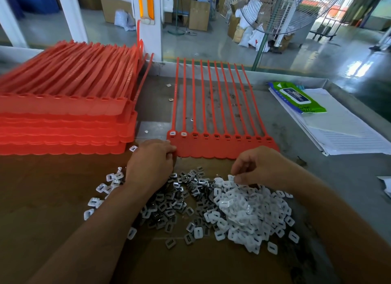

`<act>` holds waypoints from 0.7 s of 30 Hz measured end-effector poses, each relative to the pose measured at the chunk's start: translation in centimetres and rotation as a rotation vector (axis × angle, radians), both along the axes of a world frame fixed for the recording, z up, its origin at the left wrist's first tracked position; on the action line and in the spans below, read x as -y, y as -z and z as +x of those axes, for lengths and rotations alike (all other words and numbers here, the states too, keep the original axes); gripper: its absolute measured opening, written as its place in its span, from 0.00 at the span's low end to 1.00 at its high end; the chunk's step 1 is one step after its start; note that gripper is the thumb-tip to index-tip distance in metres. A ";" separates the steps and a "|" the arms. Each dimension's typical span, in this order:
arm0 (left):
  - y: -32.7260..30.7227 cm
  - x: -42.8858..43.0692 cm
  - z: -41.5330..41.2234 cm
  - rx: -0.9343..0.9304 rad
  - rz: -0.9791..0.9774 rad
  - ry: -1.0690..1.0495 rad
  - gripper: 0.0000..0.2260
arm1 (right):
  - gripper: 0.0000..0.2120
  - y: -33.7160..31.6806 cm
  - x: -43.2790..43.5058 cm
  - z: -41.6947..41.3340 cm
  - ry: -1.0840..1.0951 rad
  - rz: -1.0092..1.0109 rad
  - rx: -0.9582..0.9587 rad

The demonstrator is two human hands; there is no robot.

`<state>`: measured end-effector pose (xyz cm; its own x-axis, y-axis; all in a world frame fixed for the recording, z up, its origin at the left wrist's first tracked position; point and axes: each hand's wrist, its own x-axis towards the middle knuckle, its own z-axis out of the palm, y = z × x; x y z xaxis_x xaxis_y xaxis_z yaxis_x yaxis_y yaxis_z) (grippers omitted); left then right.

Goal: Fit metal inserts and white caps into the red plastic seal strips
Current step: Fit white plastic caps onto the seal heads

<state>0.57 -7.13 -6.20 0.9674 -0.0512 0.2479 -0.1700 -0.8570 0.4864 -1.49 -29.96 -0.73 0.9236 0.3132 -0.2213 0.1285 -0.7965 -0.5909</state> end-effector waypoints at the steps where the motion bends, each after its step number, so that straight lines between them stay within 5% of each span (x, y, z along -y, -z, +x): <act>1: 0.0 0.0 0.0 -0.002 0.002 0.000 0.13 | 0.07 0.1 -0.4 -0.1 -0.011 0.008 -0.002; 11: 0.1 -0.1 0.1 -0.008 0.003 -0.001 0.13 | 0.06 0.2 -1.4 -0.5 -0.017 -0.013 0.022; 17: 0.0 0.0 0.1 -0.009 -0.001 0.000 0.13 | 0.05 -0.3 -1.6 -0.2 0.174 0.233 0.023; 21: 0.0 0.0 0.0 -0.008 -0.006 0.001 0.13 | 0.08 -0.5 -2.0 0.4 0.155 0.148 0.164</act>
